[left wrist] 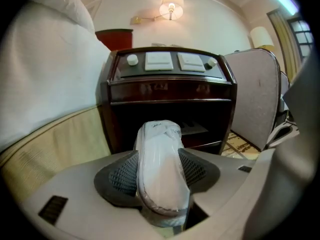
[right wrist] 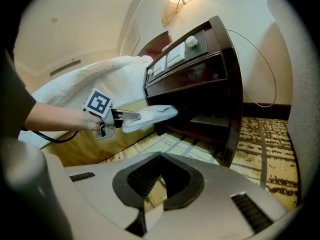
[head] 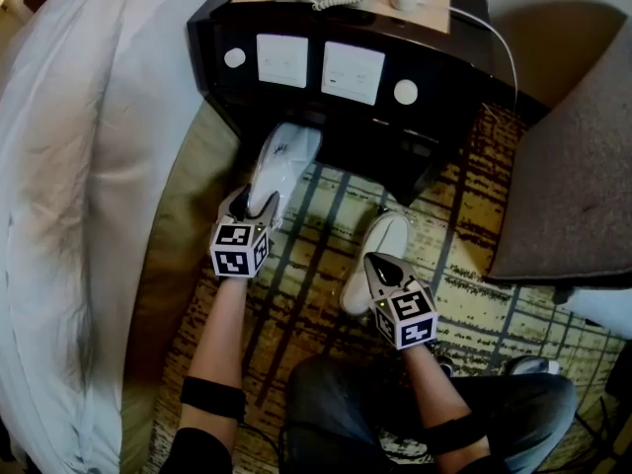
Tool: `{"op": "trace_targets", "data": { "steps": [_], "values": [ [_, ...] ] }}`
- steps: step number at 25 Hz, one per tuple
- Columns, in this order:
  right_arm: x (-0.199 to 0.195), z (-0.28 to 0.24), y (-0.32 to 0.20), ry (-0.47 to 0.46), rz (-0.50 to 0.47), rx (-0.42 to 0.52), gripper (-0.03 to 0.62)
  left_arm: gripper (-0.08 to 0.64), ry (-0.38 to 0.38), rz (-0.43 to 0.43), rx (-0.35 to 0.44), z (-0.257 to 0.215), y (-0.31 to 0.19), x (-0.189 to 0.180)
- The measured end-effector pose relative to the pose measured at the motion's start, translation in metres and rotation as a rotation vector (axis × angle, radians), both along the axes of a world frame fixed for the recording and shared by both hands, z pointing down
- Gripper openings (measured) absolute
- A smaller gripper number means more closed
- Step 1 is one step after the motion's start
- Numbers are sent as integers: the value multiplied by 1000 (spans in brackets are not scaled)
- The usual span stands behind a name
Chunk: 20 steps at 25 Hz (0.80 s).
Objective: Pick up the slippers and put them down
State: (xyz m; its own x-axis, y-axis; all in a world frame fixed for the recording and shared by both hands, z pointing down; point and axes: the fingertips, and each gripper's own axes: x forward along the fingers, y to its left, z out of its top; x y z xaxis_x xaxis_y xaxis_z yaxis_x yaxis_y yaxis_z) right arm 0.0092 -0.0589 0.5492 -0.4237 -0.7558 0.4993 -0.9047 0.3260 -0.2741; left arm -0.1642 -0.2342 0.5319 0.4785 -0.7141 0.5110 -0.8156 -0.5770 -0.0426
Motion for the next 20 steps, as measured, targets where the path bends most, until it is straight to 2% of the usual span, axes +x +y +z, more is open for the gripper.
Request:
{"op": "trace_targets", "data": {
  "steps": [12, 20],
  "values": [
    [10, 9, -15, 0, 7, -1, 0, 225, 9, 54, 19, 23, -104, 58],
    [22, 18, -24, -6, 31, -9, 0, 222, 8, 76, 30, 41, -138, 76]
  ]
}}
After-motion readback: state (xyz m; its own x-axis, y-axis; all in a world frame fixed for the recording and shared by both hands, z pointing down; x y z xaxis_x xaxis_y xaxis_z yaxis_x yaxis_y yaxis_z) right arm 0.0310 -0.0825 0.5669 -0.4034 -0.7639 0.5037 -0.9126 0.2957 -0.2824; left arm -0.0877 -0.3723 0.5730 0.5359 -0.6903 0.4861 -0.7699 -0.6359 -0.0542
